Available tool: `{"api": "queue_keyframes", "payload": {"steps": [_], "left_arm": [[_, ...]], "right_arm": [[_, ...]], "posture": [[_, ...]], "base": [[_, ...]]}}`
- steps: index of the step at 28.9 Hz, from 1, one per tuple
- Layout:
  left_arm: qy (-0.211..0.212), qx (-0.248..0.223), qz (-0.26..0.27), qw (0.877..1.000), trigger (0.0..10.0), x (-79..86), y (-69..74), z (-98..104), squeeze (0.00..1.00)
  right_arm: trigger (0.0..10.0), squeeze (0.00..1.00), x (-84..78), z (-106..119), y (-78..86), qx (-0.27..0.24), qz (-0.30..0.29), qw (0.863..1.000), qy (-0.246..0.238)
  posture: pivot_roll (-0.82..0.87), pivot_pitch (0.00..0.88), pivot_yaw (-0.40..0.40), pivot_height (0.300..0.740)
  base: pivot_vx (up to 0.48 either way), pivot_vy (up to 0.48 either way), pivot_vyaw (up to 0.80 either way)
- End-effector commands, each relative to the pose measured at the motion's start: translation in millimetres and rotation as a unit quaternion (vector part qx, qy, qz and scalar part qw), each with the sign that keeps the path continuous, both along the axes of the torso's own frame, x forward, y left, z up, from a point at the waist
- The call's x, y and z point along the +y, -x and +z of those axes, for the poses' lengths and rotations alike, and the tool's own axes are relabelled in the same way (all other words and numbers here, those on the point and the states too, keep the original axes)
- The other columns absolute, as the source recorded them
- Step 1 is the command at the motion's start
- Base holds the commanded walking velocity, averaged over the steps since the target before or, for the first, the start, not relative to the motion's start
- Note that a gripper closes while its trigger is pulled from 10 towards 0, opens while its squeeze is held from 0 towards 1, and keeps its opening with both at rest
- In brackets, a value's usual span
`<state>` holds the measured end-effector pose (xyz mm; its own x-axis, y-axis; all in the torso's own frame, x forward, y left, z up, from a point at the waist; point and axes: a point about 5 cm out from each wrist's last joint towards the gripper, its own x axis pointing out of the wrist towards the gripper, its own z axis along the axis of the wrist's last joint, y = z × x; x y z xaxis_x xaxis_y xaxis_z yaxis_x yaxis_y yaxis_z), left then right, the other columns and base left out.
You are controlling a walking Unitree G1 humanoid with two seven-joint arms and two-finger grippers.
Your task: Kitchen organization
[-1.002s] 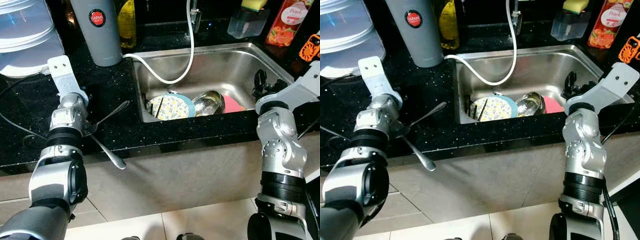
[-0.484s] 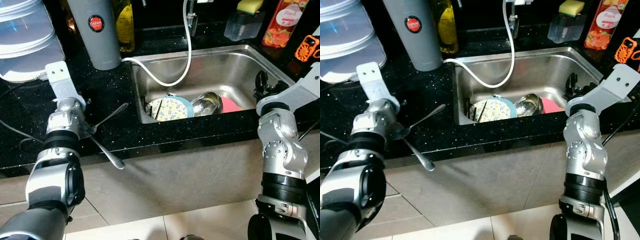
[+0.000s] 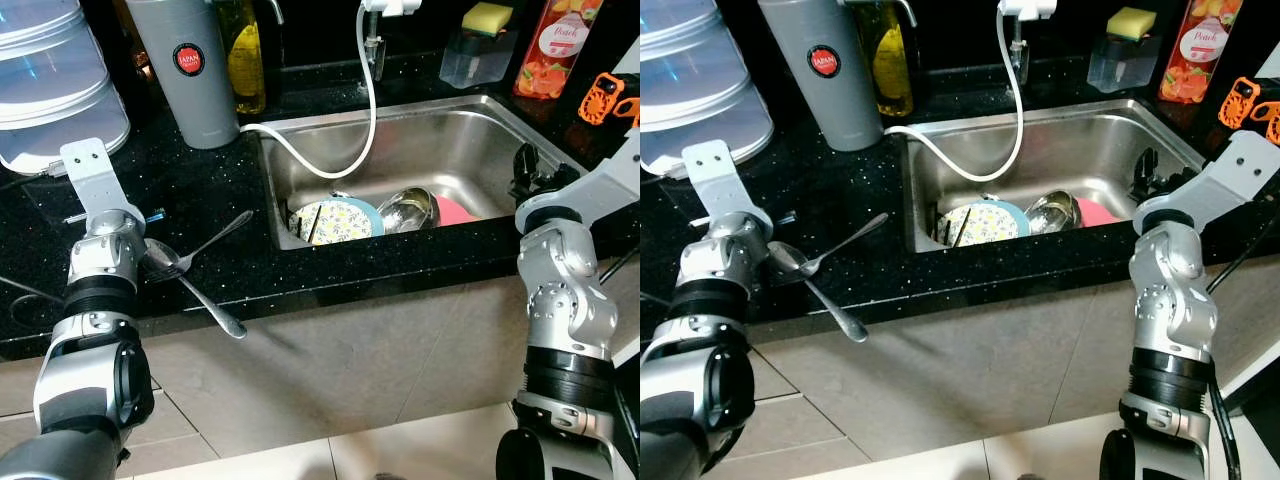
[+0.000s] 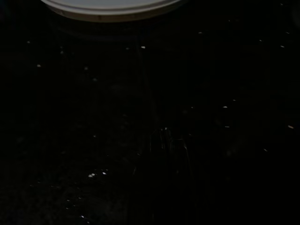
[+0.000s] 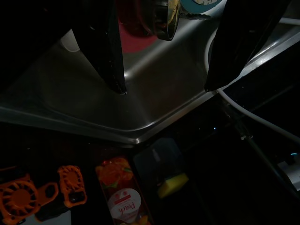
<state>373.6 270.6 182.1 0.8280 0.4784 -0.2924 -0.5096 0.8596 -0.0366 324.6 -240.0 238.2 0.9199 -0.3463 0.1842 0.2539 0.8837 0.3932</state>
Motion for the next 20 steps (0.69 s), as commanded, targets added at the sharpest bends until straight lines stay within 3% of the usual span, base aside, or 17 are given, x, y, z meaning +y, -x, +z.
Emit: {"api": "queue_keyframes", "payload": {"steps": [1,7,8,11,12,13,17,19,20], "left_arm": [[-0.009,0.019,0.023,1.0,10.0,9.8,7.8,-12.8,0.0],[-0.033,-0.043,0.032,0.998,10.0,9.3,5.6,15.7,0.0],[-0.038,-0.064,0.032,0.997,10.0,6.1,4.6,27.8,0.0],[-0.036,-0.078,0.034,0.996,10.0,3.4,3.7,36.7,0.0],[-0.035,-0.086,0.037,0.995,10.0,1.9,2.7,42.0,0.38],[-0.036,-0.097,0.038,0.994,10.0,0.1,1.4,47.5,1.0],[-0.044,-0.114,0.031,0.992,10.0,-5.7,-2.7,58.1,1.0],[-0.029,-0.099,0.029,0.994,10.0,-8.2,-6.2,52.2,1.0],[-0.002,-0.074,0.033,0.997,10.0,-10.7,-9.2,39.3,1.0]], "right_arm": [[10.0,0.0,1.2,-0.9,-2.0,0.005,0.004,1.0,-0.004],[10.0,0.0,2.0,0.0,-2.6,0.004,0.007,1.0,-0.003],[10.0,0.0,1.7,0.0,-2.5,0.004,0.007,1.0,-0.003],[10.0,0.0,1.8,-0.1,-2.8,0.004,0.007,1.0,-0.003],[10.0,0.0,2.4,-0.2,-3.3,0.004,0.008,1.0,-0.003],[10.0,0.0,3.3,-0.1,-3.8,0.004,0.01,1.0,-0.003],[10.0,0.0,4.8,0.3,-4.6,0.003,0.012,1.0,-0.003],[10.0,0.0,5.4,0.0,-4.4,0.003,0.013,1.0,-0.003],[10.0,0.0,5.7,-0.4,-4.1,0.003,0.013,1.0,-0.003]], "posture": [[0.05,0.039,0.014,0.74],[0.05,0.036,0.013,0.74],[0.05,0.036,0.011,0.74],[0.05,0.036,0.011,0.74],[0.05,0.036,0.011,0.74],[0.05,0.036,0.011,0.74],[0.05,0.036,0.011,0.74],[0.05,0.035,0.009,0.74],[0.05,0.036,0.01,0.74]], "base": [[0.0,0.0,0.0],[0.0,0.0,0.0],[0.0,0.0,0.0],[0.0,0.0,0.0],[0.0,0.0,0.0],[0.0,0.0,0.0],[0.0,0.0,0.0],[0.0,0.0,0.0],[0.0,0.0,0.0]]}}
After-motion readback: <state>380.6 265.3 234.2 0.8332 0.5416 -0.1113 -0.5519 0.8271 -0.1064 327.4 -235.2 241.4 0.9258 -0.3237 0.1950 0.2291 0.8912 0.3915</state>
